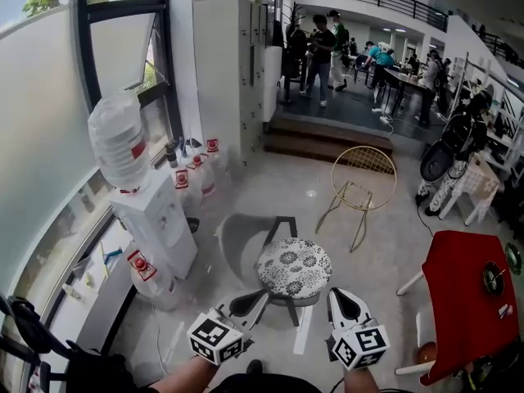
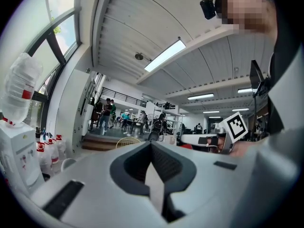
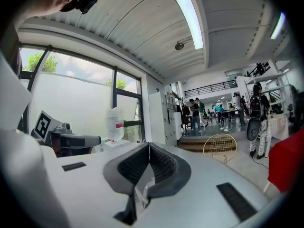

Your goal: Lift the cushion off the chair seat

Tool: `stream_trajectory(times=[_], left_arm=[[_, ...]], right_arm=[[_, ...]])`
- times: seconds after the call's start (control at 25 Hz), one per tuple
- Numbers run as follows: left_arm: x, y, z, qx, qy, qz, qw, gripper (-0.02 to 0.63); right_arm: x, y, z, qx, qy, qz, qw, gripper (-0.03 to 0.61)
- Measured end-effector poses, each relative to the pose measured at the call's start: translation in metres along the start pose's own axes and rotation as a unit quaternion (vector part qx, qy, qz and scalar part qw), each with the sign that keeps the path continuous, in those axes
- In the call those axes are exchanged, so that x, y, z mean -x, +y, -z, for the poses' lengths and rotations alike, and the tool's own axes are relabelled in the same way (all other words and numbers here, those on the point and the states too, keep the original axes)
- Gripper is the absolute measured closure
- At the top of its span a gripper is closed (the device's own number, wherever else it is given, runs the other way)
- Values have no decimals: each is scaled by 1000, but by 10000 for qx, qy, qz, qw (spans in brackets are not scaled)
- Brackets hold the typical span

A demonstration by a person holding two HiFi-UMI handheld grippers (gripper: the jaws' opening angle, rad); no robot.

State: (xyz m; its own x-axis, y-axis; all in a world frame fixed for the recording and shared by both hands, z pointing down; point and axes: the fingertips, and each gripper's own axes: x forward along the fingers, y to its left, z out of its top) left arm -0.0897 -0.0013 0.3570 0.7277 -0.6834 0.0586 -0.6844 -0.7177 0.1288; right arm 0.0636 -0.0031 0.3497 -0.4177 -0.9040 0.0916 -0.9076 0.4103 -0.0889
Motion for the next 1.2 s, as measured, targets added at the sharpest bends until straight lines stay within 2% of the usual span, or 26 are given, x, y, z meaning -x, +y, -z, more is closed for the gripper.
stream_trajectory(times=[0.48,0.76,1.2], left_arm=[[-18,64,-6,166,-23,21,9999,606],[-30,75,-4,117,69,137,9998,606],[-47,92,-3,104,188,39,9998,606]], right_arm=[[-60,2,2,-57,184,92,9998,568],[-85,-2,3,-97,154,75,9998,568],[-104,-18,5,-199,106,57,9997,568]])
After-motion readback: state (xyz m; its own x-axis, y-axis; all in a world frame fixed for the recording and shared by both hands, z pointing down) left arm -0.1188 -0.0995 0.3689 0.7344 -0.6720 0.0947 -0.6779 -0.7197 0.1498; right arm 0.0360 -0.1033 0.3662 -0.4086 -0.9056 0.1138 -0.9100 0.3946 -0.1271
